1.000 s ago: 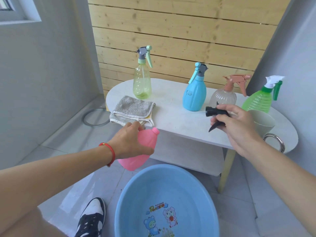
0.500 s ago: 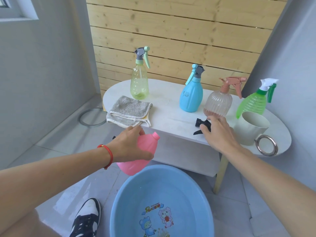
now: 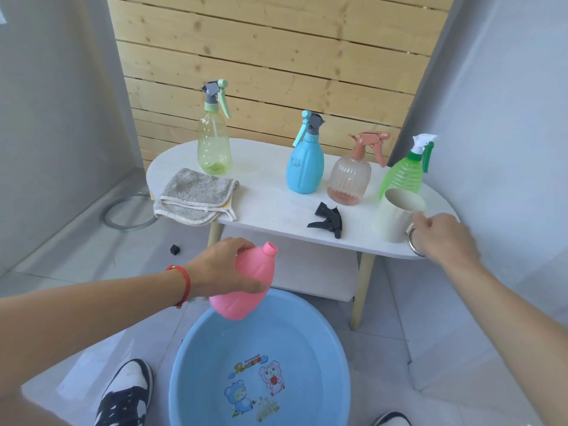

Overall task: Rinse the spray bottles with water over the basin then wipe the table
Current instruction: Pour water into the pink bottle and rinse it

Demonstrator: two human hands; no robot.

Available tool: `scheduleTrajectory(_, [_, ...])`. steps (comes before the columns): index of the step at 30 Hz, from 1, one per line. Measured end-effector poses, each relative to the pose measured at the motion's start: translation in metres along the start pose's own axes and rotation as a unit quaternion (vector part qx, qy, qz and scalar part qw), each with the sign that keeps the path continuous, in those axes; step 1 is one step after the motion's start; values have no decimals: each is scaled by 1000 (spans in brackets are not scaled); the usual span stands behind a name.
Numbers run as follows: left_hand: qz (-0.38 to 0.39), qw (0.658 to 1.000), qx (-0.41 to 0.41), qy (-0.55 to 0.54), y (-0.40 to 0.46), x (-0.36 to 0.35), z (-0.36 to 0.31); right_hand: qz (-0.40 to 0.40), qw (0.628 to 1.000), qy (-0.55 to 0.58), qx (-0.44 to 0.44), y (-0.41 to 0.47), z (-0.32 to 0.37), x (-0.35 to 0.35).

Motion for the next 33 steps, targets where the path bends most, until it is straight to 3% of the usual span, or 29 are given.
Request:
scheduleTrajectory(4, [11,1000,-8,12,1,-15,-2,56,985,162,-26,-3,-15,-19])
scheduleTrajectory(7, [12,1000,-7,13,4,-27,7,129,945,295,-57,-13,-18,-27])
scheduleTrajectory(13, [23,999,5,24,0,-56,30,101,934,338,52,-32,-17,-2])
scheduleTrajectory(18, [42,998,45,0,-4,-81,56,265,879,368,146,-90,-1,-16])
scheduleTrajectory(22, [45,995,86,-1,-7,-91,81,401,864,285,107,-137,-4,-83])
scheduleTrajectory(27, [54,987,141,-46,-21,-106,123,478,859,180,29,-192,-19,-187])
scheduleTrajectory(30, [58,981,172,-69,-39,-121,155,435,889,138,34,-209,-18,-243])
scheduleTrajectory(33, [35,975,192,-104,-53,-134,178,299,935,-25,189,-231,-1,-282])
Point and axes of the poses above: each hand's wrist, its own y-axis towards the middle knuckle, its own x-axis out of the back of the hand, z = x × y, the point moved 9 cm from there along y, towards the middle knuckle, and after that the axes turned 7 degrees about -y, right-handed, at the moved point
